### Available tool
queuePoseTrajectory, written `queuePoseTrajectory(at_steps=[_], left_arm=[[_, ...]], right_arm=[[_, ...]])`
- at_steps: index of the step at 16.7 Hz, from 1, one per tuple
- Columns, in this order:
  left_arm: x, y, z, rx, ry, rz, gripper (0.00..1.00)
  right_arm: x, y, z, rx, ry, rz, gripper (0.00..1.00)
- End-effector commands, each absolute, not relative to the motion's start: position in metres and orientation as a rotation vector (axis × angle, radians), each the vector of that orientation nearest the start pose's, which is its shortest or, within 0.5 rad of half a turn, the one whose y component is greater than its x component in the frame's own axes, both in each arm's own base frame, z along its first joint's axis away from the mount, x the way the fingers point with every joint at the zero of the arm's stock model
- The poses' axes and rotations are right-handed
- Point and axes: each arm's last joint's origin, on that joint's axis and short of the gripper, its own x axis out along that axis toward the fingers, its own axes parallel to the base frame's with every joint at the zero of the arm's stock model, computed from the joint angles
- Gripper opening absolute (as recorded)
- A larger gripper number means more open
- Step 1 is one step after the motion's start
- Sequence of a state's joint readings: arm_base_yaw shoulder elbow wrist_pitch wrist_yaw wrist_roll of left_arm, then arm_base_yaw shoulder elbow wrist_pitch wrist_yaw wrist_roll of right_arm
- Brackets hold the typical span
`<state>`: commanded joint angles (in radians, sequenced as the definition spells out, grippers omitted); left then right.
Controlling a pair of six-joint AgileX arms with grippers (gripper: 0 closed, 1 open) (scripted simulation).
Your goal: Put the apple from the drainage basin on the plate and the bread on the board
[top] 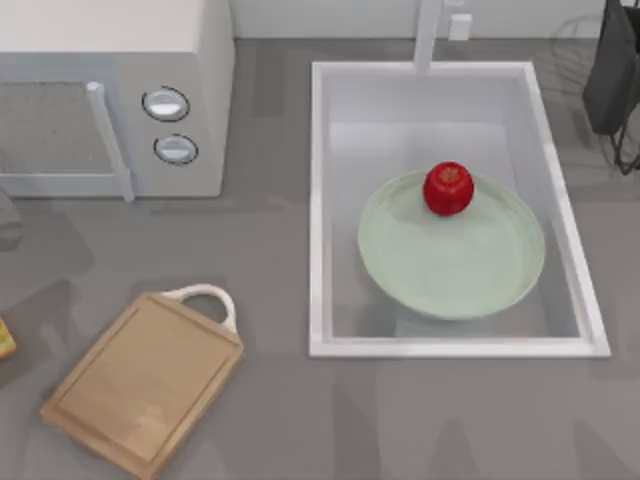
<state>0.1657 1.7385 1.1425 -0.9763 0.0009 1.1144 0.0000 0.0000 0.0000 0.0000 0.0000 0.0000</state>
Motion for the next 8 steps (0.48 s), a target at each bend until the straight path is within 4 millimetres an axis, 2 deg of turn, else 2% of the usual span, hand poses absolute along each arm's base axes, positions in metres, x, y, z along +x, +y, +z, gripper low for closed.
queuePoseTrajectory(at_steps=[6,8], left_arm=[[0.304,0.054,0.120,0.740,1.434,-0.731,1.00],[0.302,0.054,0.109,0.737,1.440,-0.737,1.00]], right_arm=[[0.106,-0.001,0.160,0.000,0.000,0.000,1.00],[0.106,-0.001,0.160,0.000,0.000,0.000,1.00]])
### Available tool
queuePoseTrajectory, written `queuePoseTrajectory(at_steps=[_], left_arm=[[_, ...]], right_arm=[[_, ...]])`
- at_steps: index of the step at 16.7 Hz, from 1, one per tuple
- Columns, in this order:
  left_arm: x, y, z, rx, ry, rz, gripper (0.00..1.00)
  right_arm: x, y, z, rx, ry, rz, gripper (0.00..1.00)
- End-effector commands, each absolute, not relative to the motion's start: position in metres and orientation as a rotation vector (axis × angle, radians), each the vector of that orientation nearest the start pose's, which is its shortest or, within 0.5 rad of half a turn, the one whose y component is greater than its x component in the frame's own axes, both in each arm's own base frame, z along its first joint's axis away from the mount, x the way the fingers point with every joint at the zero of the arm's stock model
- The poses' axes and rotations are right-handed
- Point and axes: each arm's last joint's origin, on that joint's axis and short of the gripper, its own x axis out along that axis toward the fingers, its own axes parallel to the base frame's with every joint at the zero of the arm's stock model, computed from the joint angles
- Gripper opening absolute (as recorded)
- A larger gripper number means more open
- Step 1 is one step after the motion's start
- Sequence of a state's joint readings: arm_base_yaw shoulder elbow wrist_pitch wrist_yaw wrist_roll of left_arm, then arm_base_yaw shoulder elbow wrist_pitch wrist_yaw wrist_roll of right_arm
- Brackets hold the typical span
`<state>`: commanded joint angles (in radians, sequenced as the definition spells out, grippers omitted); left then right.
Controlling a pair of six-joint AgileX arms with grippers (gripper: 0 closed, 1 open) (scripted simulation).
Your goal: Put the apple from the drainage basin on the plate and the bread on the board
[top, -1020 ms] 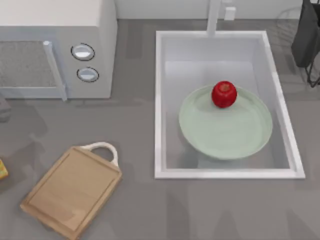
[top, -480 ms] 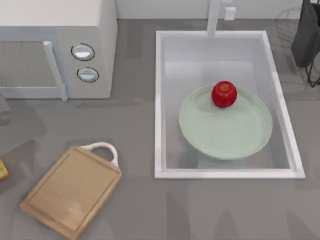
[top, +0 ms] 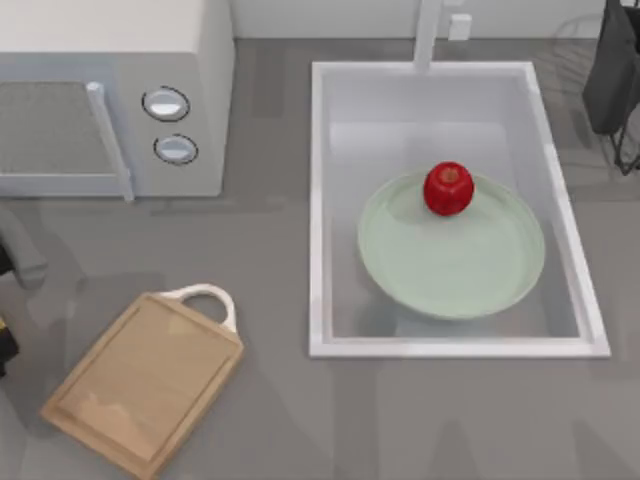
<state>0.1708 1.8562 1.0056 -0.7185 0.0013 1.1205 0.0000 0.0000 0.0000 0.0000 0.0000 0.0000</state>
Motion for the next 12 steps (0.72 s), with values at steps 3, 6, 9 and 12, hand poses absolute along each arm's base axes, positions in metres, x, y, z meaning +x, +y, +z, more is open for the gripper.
queuePoseTrajectory(at_steps=[3,6,9,12], left_arm=[[0.3020,0.0536,0.1086,0.737,1.441,-0.737,1.00],[0.3020,0.0536,0.1086,0.737,1.441,-0.737,0.85],[0.3020,0.0536,0.1086,0.737,1.441,-0.737,0.62],[0.3020,0.0536,0.1086,0.737,1.441,-0.737,0.40]], right_arm=[[0.1057,-0.0012,0.1600,0.000,0.000,0.000,1.00],[0.1057,-0.0012,0.1600,0.000,0.000,0.000,1.00],[0.1057,-0.0012,0.1600,0.000,0.000,0.000,1.00],[0.1057,-0.0012,0.1600,0.000,0.000,0.000,1.00]])
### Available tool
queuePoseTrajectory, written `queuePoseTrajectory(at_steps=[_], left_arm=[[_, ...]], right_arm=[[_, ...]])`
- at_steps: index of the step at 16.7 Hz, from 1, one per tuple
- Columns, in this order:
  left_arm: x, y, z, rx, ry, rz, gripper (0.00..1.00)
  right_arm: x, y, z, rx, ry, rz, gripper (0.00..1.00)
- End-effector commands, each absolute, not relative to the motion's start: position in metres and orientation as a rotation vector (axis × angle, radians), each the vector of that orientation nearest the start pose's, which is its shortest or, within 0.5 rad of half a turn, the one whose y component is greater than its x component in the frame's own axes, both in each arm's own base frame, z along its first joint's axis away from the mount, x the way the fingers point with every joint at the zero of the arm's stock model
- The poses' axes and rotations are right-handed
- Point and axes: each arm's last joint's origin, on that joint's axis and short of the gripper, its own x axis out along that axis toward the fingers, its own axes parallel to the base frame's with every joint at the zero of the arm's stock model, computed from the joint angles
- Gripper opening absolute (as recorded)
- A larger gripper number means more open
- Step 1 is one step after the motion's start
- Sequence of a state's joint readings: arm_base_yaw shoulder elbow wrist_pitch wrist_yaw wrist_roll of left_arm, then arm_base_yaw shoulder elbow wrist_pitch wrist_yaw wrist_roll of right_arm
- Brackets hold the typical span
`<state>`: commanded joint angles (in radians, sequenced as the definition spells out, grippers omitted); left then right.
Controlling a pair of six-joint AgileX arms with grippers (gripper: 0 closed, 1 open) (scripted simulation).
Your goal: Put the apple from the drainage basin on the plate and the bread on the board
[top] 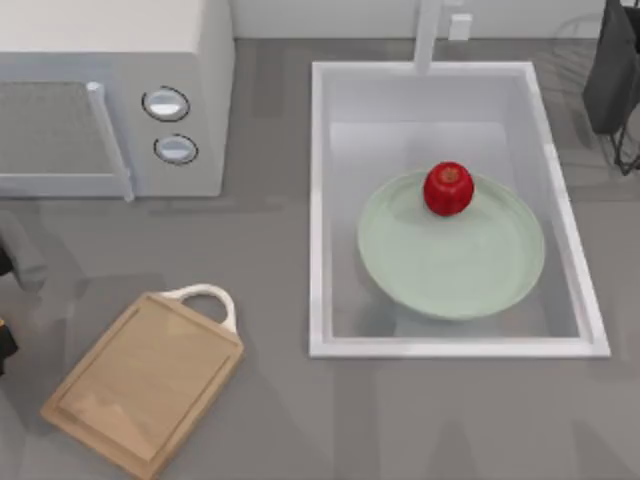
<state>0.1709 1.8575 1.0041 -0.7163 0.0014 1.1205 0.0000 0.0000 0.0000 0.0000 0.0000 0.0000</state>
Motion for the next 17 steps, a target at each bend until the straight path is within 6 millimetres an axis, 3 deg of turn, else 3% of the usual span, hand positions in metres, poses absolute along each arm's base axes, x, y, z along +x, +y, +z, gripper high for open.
queuePoseTrajectory(at_steps=[5,13,17], left_arm=[[0.302,0.054,0.109,0.737,1.441,-0.737,0.02],[0.302,0.054,0.109,0.737,1.441,-0.737,0.00],[0.304,0.053,0.124,0.734,1.431,-0.734,0.00]], right_arm=[[0.106,-0.001,0.160,0.000,0.000,0.000,1.00],[0.106,-0.001,0.160,0.000,0.000,0.000,1.00],[0.106,-0.001,0.160,0.000,0.000,0.000,1.00]])
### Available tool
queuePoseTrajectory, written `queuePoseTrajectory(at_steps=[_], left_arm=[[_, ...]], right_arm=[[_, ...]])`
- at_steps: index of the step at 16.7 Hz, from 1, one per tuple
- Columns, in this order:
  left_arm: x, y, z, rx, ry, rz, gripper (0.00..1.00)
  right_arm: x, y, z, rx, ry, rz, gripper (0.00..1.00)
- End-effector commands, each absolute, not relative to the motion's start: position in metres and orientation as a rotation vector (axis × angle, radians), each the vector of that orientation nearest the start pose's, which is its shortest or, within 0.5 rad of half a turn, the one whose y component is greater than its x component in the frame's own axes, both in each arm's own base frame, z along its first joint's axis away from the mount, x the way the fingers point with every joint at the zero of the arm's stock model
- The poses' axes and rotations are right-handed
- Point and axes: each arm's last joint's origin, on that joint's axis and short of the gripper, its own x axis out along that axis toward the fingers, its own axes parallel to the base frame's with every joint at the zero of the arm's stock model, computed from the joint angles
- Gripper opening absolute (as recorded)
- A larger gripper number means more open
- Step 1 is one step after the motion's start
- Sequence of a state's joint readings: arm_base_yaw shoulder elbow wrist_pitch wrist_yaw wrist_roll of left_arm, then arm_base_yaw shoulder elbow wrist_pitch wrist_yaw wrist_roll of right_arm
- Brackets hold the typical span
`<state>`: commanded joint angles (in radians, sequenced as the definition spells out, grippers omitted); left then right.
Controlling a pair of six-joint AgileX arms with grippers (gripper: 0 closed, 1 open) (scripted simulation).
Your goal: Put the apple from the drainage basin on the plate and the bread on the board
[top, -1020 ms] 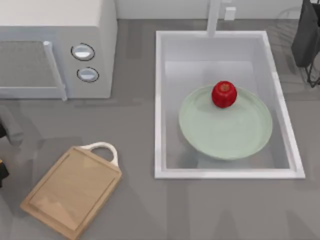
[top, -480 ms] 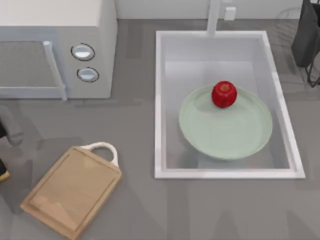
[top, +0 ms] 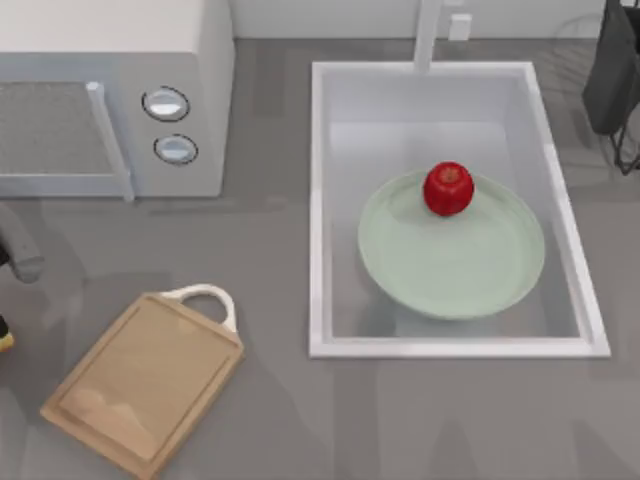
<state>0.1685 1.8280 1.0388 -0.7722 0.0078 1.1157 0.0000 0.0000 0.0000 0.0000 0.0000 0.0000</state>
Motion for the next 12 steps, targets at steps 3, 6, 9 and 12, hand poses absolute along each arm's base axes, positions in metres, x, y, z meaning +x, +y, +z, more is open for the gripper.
queuePoseTrajectory(at_steps=[3,6,9,12], left_arm=[[0.307,0.053,0.154,0.734,1.439,-0.745,0.00],[0.304,0.053,0.190,0.725,1.452,-0.751,0.00],[0.301,0.052,0.213,0.731,1.437,-0.737,0.00],[0.301,0.052,0.214,0.731,1.436,-0.737,0.00]], right_arm=[[0.106,-0.001,0.160,0.000,0.000,0.000,1.00],[0.106,-0.001,0.160,0.000,0.000,0.000,1.00],[0.106,-0.001,0.160,0.000,0.000,0.000,1.00],[0.106,-0.001,0.160,0.000,0.000,0.000,1.00]])
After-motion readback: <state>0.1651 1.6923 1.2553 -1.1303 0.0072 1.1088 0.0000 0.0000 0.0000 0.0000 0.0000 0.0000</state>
